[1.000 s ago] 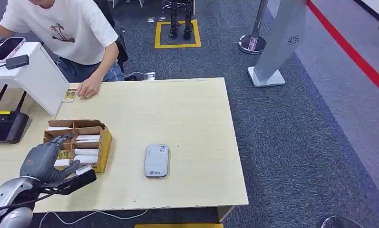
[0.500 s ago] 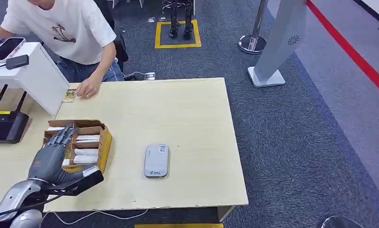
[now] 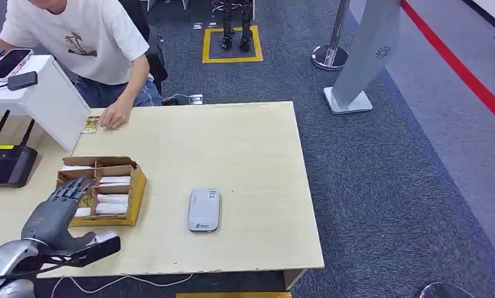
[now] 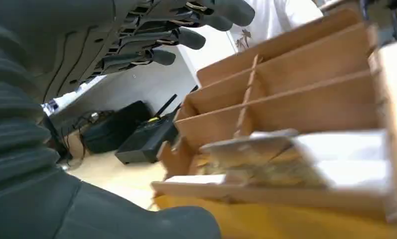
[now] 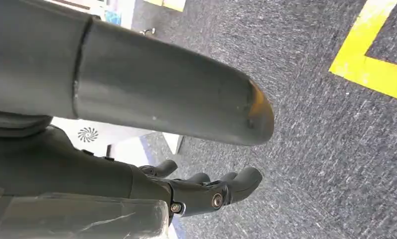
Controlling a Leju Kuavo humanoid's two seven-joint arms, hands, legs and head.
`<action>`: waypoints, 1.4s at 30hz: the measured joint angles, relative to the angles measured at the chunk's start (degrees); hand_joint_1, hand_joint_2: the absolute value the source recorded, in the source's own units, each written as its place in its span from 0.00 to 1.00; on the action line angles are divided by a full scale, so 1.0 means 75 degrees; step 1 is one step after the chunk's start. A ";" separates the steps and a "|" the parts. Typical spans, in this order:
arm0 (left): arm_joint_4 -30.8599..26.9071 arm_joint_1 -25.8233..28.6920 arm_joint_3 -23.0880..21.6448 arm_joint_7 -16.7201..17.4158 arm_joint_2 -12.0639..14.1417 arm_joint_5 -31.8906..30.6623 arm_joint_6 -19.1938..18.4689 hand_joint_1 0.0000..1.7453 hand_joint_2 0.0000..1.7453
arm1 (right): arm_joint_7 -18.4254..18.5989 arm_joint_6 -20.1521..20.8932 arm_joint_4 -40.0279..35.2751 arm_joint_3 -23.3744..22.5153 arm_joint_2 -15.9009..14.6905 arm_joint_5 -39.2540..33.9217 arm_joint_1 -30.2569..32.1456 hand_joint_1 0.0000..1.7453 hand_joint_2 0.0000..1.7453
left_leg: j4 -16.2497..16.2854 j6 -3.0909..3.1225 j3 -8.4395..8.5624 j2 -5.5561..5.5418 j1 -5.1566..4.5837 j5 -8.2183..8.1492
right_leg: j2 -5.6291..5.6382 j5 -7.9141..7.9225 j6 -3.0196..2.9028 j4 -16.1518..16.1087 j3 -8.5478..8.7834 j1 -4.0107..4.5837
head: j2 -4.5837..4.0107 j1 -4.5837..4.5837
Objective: Pass the card to the sensor for recognition and then transmit it.
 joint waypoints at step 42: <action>0.0487 -0.0233 -0.0373 -0.0282 -0.0545 -0.0140 0.0746 0.00 1.00 | 0.0026 0.0096 0.0000 0.0146 0.0026 0.0084 -0.0079 0.00 0.00 | 0.0000 0.0001 0.0000 0.0000 -0.0006 -0.0001 | -0.0001 0.0002 0.0002 -0.0005 0.0000 -0.0002 | 0.0003 0.0000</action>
